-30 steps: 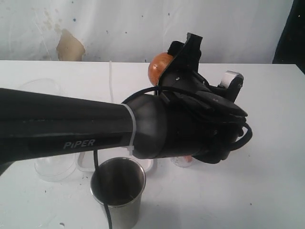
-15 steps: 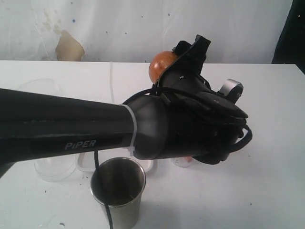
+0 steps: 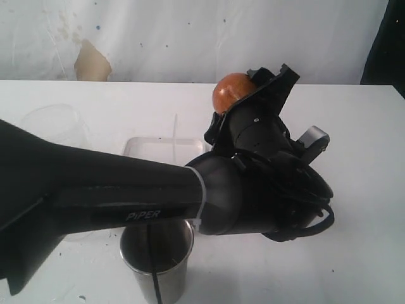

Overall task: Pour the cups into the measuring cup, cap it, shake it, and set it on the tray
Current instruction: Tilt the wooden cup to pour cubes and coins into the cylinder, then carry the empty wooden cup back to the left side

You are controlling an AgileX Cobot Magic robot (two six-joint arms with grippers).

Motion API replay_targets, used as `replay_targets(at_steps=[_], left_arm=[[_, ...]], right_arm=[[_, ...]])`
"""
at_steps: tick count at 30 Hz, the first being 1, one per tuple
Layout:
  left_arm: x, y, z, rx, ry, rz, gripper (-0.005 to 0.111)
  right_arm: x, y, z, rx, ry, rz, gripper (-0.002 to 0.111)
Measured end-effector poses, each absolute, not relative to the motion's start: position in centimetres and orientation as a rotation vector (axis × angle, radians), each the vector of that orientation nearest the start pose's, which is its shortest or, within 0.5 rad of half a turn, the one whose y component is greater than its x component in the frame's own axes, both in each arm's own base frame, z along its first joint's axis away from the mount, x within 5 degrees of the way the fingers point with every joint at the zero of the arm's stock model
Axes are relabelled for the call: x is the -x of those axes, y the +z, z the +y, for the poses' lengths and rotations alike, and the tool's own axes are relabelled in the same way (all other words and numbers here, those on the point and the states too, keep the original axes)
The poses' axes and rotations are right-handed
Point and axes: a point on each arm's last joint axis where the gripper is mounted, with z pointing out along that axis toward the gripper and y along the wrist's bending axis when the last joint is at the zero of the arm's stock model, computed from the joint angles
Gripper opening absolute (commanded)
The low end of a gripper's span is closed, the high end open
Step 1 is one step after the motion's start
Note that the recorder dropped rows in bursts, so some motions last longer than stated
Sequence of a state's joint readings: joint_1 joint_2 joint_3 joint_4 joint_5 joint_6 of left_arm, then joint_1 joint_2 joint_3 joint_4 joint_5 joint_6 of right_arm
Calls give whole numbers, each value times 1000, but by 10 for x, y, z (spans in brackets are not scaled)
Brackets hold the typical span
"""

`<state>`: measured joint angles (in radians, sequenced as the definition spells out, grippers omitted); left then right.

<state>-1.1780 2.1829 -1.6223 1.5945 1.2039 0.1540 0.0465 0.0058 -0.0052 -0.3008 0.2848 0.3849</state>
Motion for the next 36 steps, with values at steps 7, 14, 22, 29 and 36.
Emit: replay_targets(at_steps=[7,14,22,29,36], left_arm=[[-254,230,-393,-1755,1635,876,0],[-250,240,-384,-1800,1688,809,0],[-246,230,-373,-1848,1731,744,0],[-246,227,-371,-1847,1724,751,0],[-246,227,-371,-1723,1610,888,0]], right_arm=[[-55,190,-5,-104,30,1753,0],[-55,190,-5,-104,30,1753,0],[-55,190,-5,-110,36,1753,0],[-55,190,-5,-114,39,1753,0],[-55,190,-5,-115,40,1753,0]])
